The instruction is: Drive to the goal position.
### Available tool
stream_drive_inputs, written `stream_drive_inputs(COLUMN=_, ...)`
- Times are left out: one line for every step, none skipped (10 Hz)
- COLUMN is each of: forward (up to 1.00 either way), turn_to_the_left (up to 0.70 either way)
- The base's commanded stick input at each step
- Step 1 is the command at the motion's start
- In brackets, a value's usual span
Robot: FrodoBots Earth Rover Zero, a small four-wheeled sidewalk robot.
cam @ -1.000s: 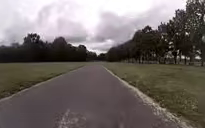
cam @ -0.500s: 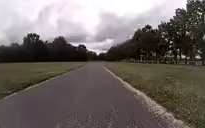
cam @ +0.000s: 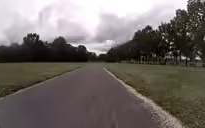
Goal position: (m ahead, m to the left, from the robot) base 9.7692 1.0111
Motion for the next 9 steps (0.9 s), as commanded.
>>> stream_drive_inputs(forward=0.7, turn_to_the_left=0.0)
stream_drive_inputs(forward=0.7, turn_to_the_left=0.0)
stream_drive_inputs(forward=0.7, turn_to_the_left=0.0)
stream_drive_inputs(forward=0.7, turn_to_the_left=0.0)
stream_drive_inputs(forward=0.7, turn_to_the_left=0.0)
stream_drive_inputs(forward=0.7, turn_to_the_left=0.0)
stream_drive_inputs(forward=0.7, turn_to_the_left=0.0)
stream_drive_inputs(forward=0.7, turn_to_the_left=0.0)
stream_drive_inputs(forward=0.7, turn_to_the_left=0.0)
